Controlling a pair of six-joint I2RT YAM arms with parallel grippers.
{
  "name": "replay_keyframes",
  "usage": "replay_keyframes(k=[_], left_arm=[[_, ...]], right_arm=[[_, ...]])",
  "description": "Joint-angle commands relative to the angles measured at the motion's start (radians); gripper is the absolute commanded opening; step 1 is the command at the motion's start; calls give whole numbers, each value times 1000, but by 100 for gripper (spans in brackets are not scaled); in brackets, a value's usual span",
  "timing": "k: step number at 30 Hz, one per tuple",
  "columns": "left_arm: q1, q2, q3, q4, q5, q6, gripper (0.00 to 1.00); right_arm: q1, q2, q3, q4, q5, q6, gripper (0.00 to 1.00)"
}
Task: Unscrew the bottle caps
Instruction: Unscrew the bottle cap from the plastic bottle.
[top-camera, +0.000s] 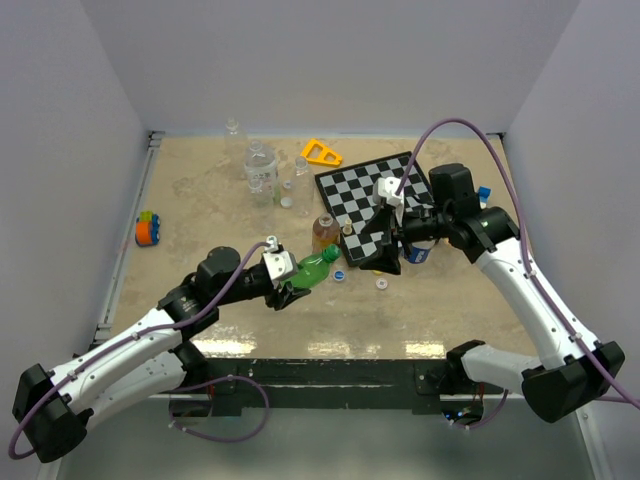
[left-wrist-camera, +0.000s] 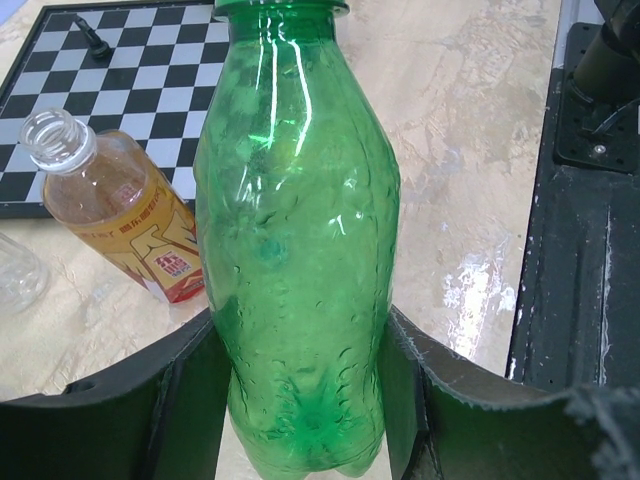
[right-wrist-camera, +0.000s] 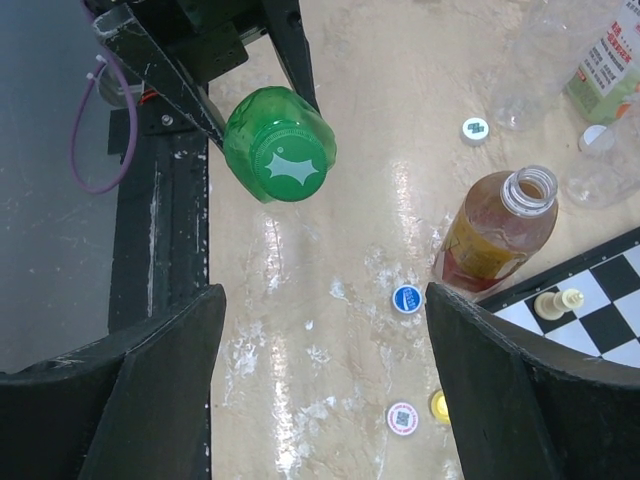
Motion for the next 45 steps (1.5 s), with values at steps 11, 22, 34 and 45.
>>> replay_keyframes(k=[11, 22, 34, 45], left_arm=[[0, -8, -23, 64, -6, -15, 0], [-2, -3, -25, 67, -8, -17, 0], [-2, 3, -28, 73, -6, -15, 0], [-2, 3, -29, 74, -6, -17, 0]], right_arm=[[0, 9, 32, -27, 11, 17, 84], [-1, 18, 48, -27, 20, 58, 83], [0, 61, 79, -40, 26, 58, 82], [0, 70, 75, -43, 14, 58, 82]])
